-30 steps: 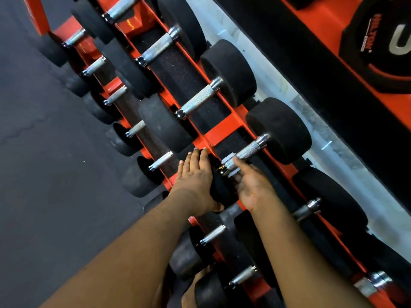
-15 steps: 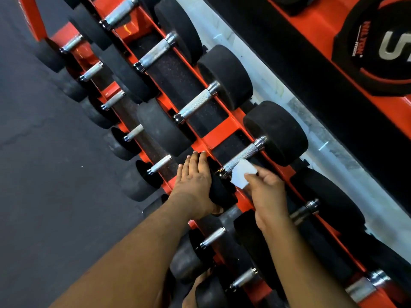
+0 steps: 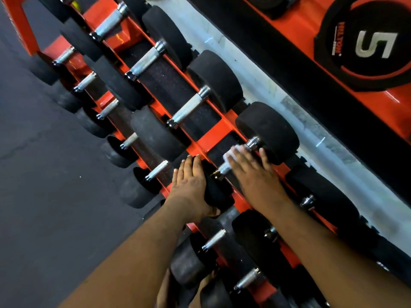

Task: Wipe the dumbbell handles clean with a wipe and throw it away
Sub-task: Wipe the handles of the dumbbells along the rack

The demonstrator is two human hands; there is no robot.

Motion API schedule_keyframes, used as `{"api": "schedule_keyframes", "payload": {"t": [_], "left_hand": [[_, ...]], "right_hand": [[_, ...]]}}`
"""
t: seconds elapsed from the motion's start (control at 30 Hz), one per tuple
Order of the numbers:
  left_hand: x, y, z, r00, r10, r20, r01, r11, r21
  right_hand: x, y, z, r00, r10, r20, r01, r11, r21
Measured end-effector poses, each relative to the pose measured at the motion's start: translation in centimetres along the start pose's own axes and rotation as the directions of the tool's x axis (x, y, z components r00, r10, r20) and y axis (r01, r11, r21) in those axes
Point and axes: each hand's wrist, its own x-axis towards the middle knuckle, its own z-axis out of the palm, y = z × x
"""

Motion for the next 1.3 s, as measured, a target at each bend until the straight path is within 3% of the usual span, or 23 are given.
{"api": "schedule_keyframes", "payload": {"t": [0.07,0.1,0.2,0.23,0.37,0.43,0.53,0.57,0.7,0.77,0.93,1.03,1.13,1.23,1.3], "left_hand": [[0.0,-0.1,0.1,1.0,0.001,-0.007,-0.001,1.0,-0.005],[0.0,-0.1,0.1,1.0,0.003,-0.009,-0.003,1.0,-0.005],[0.1,-0.3,0.4,1.0,0.006,-0.022,-0.006,1.0,0.006],[0.2,-0.4,0.4,1.0,0.005,-0.026,-0.005,1.0,0.011],[0.4,-0.5,0.6,1.0,0.005,-0.029,-0.005,1.0,0.018],[0.3,-0.4,0.5,0.999,0.004,-0.032,-0.003,1.0,0.013],[0.1,-0.3,0.3,0.999,0.005,-0.038,-0.005,1.0,0.007],[0.1,-0.3,0.3,0.999,0.004,-0.037,-0.004,1.0,0.003],[0.1,-0.3,0.3,1.0,0.0,-0.022,0.0,1.0,0.009],[0.1,-0.4,0.4,1.0,0.001,-0.026,0.0,1.0,0.009],[0.3,-0.4,0.5,0.999,0.008,-0.039,-0.008,1.0,0.01],[0.4,-0.6,0.7,0.999,0.013,-0.052,-0.012,1.0,0.012],[0.3,-0.6,0.7,0.998,0.02,-0.051,-0.02,1.0,-0.002],[0.2,-0.7,0.6,0.999,0.029,-0.031,-0.029,1.0,-0.004],[0.1,-0.5,0.6,0.999,0.025,-0.03,-0.025,1.0,-0.001]], "right_hand": [[0.2,-0.3,-0.1,0.991,0.132,-0.021,-0.132,0.991,0.012],[0.0,-1.0,0.2,0.992,0.121,-0.025,-0.121,0.993,0.015],[-0.7,-2.2,1.1,0.996,-0.086,0.009,0.087,0.995,-0.052],[-0.6,-1.8,1.1,0.995,-0.095,0.019,0.096,0.992,-0.082],[0.9,-0.3,0.1,0.988,0.152,-0.007,-0.152,0.98,-0.129],[0.8,-1.8,0.2,0.997,0.073,0.007,-0.072,0.993,-0.089],[-0.1,-3.1,0.6,0.984,-0.173,0.042,0.175,0.982,-0.067],[-0.1,-2.6,0.4,0.982,-0.181,0.044,0.184,0.98,-0.069],[0.5,-0.3,-0.1,0.99,0.138,-0.025,-0.14,0.975,-0.174],[0.8,-0.8,-0.2,0.982,0.189,-0.012,-0.188,0.964,-0.186],[3.1,-2.6,-1.2,0.995,0.013,0.101,-0.005,0.997,-0.08],[2.7,-2.5,-1.1,0.988,-0.151,0.038,0.152,0.988,-0.03],[0.6,-2.3,-1.0,0.975,-0.222,-0.009,0.222,0.975,0.031],[-1.6,-3.1,-0.9,0.988,-0.147,-0.04,0.151,0.979,0.135],[-2.4,-3.9,-0.4,0.998,0.052,0.026,-0.058,0.953,0.298]]}}
